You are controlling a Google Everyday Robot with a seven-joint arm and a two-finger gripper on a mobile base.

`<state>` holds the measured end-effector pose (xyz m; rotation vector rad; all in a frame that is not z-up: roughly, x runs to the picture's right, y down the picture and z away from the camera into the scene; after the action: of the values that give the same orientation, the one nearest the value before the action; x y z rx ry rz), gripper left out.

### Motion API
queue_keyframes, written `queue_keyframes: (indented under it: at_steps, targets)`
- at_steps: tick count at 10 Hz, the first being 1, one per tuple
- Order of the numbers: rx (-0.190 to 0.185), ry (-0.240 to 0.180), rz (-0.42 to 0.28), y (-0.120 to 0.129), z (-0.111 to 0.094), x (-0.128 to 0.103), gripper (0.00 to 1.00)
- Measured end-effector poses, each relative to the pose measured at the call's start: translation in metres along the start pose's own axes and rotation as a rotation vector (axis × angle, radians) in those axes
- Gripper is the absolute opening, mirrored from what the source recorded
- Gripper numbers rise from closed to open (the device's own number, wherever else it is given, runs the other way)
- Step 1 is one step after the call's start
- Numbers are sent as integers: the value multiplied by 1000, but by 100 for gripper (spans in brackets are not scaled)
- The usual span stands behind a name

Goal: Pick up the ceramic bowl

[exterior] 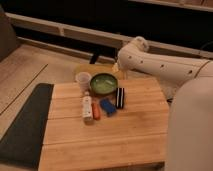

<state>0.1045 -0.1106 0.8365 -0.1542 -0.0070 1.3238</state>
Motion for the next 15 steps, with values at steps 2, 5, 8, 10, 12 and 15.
queue_keyframes:
  at_steps: [2, 5, 8, 10, 12, 15]
  targets:
    - [-41, -7, 10, 7, 9, 3, 65]
    - [-42, -7, 7, 9, 9, 2, 65]
    - [-8, 35, -15, 3, 24, 10, 65]
    - [18, 92, -53, 3, 54, 16, 65]
    - [13, 135, -69, 4, 81, 21, 65]
    - [-30, 204, -72, 11, 122, 30, 65]
